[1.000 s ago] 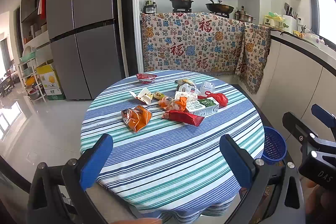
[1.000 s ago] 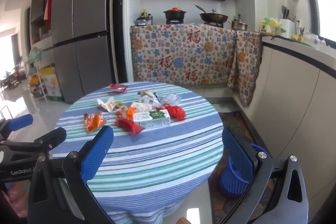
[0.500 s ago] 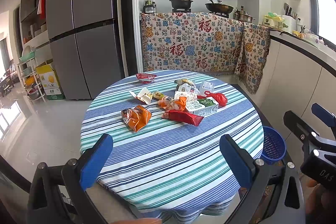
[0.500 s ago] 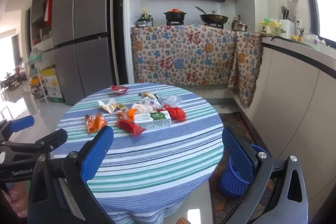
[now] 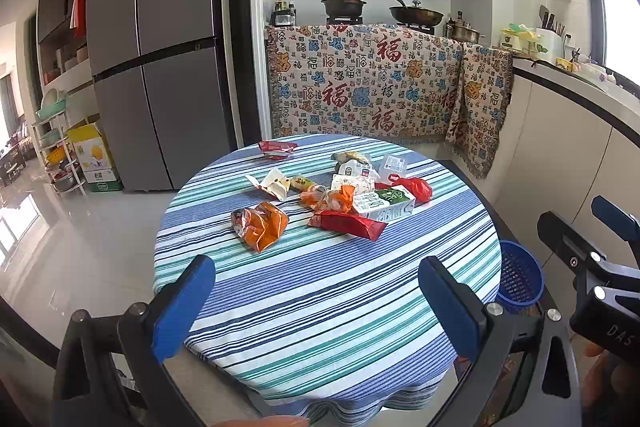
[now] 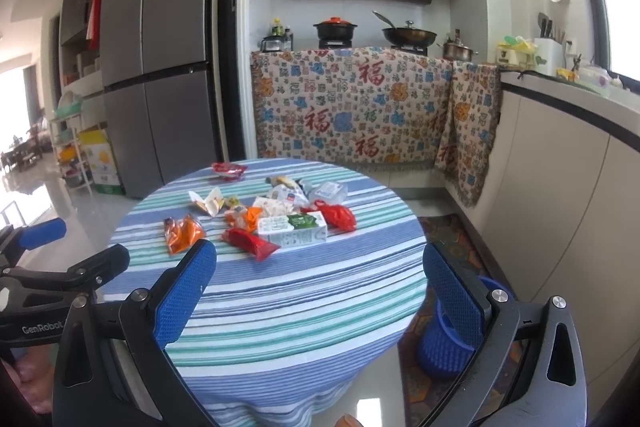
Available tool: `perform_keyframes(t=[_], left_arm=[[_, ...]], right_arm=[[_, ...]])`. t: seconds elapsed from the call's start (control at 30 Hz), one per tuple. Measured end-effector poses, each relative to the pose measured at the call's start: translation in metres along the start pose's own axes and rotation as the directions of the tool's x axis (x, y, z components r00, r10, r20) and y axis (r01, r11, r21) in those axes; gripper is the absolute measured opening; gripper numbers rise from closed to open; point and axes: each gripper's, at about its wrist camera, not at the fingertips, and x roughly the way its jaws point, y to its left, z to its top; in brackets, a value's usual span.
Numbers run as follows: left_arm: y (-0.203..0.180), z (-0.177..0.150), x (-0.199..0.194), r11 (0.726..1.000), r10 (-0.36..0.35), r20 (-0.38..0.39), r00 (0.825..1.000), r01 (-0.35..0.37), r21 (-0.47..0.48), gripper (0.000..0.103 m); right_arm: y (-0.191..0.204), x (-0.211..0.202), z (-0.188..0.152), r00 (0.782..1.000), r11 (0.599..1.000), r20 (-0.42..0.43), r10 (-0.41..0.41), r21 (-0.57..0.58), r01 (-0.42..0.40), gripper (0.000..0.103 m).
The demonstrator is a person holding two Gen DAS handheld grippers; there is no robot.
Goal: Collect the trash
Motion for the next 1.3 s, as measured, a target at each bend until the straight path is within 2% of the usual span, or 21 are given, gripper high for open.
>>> perform_keyframes(t=[1.3], left_arm=[[-0.0007,0.0018,-0.0036,1.000,-0.007,-0.006,1.000,0.007,0.009,0.103]], right_arm=[[-0.0023,-0.0002,-0.0021,1.000,1.000,-0.001,0.004,0.006,-0.004,0.103]])
